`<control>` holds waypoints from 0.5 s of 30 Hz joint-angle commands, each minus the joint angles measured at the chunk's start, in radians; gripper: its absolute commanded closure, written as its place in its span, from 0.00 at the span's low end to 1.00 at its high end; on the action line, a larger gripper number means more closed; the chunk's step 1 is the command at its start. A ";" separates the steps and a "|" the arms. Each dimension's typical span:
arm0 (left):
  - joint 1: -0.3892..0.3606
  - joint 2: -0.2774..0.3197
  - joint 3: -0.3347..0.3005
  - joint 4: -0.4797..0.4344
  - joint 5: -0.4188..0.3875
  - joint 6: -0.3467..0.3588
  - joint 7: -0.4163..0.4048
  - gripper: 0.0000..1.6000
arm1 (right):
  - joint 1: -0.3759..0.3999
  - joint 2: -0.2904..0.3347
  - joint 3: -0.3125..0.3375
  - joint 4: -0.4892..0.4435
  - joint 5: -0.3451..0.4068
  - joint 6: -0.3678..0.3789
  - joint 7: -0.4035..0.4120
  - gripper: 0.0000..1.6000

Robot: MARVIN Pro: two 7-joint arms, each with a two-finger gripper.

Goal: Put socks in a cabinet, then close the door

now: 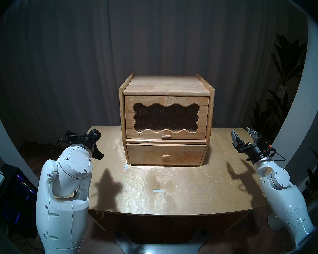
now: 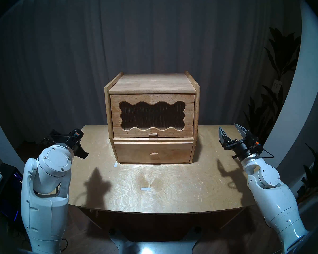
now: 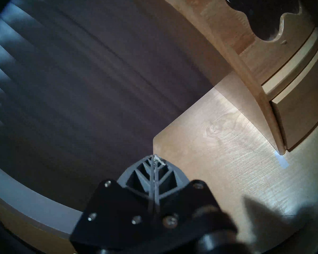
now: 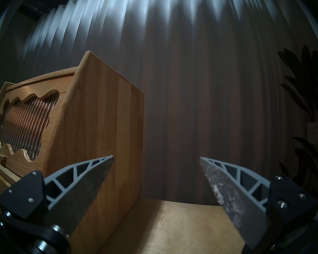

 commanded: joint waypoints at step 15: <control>-0.130 -0.026 -0.169 0.147 -0.242 -0.109 -0.062 1.00 | 0.013 0.002 -0.002 -0.008 -0.002 -0.004 0.001 0.00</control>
